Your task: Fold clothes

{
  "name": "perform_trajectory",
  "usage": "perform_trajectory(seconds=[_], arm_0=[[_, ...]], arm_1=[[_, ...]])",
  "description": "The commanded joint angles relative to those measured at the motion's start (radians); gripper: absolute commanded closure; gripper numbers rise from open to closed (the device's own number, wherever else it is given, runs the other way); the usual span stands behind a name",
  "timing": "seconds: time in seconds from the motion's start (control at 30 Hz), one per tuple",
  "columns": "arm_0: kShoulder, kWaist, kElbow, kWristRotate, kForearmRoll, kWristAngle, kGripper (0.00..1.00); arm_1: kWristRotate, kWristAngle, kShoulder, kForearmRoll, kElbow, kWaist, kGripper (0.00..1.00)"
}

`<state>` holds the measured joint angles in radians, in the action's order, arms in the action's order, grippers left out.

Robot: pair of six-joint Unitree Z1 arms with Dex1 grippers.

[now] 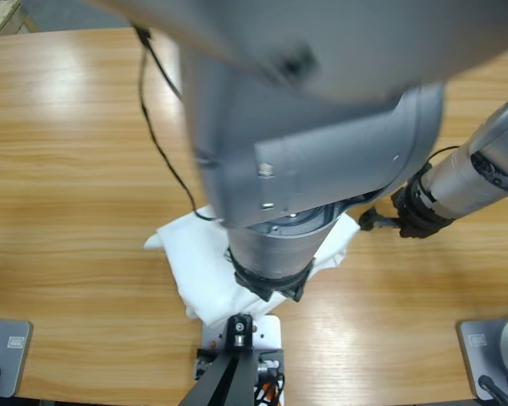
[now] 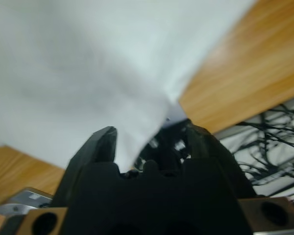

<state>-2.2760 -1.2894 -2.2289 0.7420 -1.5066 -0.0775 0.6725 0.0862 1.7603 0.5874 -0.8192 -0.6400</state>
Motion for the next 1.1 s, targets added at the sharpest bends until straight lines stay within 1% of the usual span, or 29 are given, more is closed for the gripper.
perform_trajectory(seconds=[0.03, 0.07, 0.1, 0.13, 0.17, 0.23, 0.3, 0.33, 0.37, 0.43, 0.5, 0.6, 0.7, 0.97, 1.1], arm_0=[[0.248, 0.001, 0.21, 0.096, -0.01, 0.13, 0.461], [0.304, 0.001, 0.304, 0.118, 0.072, 0.127, 0.527], [0.369, 0.001, 0.419, 0.155, 0.172, 0.115, 0.625], [0.424, 0.001, 0.524, 0.182, 0.265, 0.094, 0.825], [0.485, 0.001, 0.653, 0.212, 0.376, 0.077, 0.997], [0.554, 0.001, 0.833, 0.266, 0.533, 0.064, 1.0], [0.577, 0.001, 0.913, 0.329, 0.632, 0.059, 1.0], [0.573, 0.001, 0.936, 0.357, 0.678, 0.049, 1.0], [0.551, 0.001, 0.949, 0.381, 0.718, 0.045, 1.0], [0.489, 0.001, 0.948, 0.406, 0.752, 0.046, 1.0], [0.441, 0.001, 0.947, 0.424, 0.79, 0.045, 1.0], [0.404, -0.007, 0.952, 0.457, 0.814, 0.045, 1.0], [0.393, -0.032, 1.002, 0.509, 0.857, 0.045, 1.0], [0.42, -0.11, 1.179, 0.642, 0.966, 0.045, 1.0], [0.417, -0.116, 1.207, 0.66, 0.99, 0.045, 1.0]], arm_1=[[-0.07, 0.032, -0.12, 0.024, 0.011, 0.033, 0.627], [-0.084, 0.057, -0.154, 0.043, -0.007, 0.048, 0.706], [-0.087, 0.059, -0.175, 0.072, -0.03, 0.052, 0.885], [-0.093, 0.058, -0.202, 0.104, -0.057, 0.054, 1.0], [-0.096, 0.056, -0.22, 0.131, -0.08, 0.054, 1.0], [-0.109, 0.054, -0.235, 0.218, -0.143, 0.054, 1.0], [-0.144, 0.063, -0.241, 0.257, -0.189, 0.054, 1.0], [-0.158, 0.086, -0.241, 0.265, -0.21, 0.054, 1.0], [-0.168, 0.106, -0.236, 0.265, -0.225, 0.054, 1.0], [-0.188, 0.161, -0.2, 0.265, -0.255, 0.042, 1.0], [-0.194, 0.213, -0.171, 0.228, -0.262, -0.005, 1.0], [-0.194, 0.262, -0.13, 0.175, -0.261, -0.049, 1.0], [-0.194, 0.311, -0.09, 0.137, -0.261, -0.07, 1.0], [-0.181, 0.343, 0.019, 0.071, -0.261, -0.135, 1.0], [-0.172, 0.331, 0.036, 0.039, -0.225, -0.136, 1.0]])
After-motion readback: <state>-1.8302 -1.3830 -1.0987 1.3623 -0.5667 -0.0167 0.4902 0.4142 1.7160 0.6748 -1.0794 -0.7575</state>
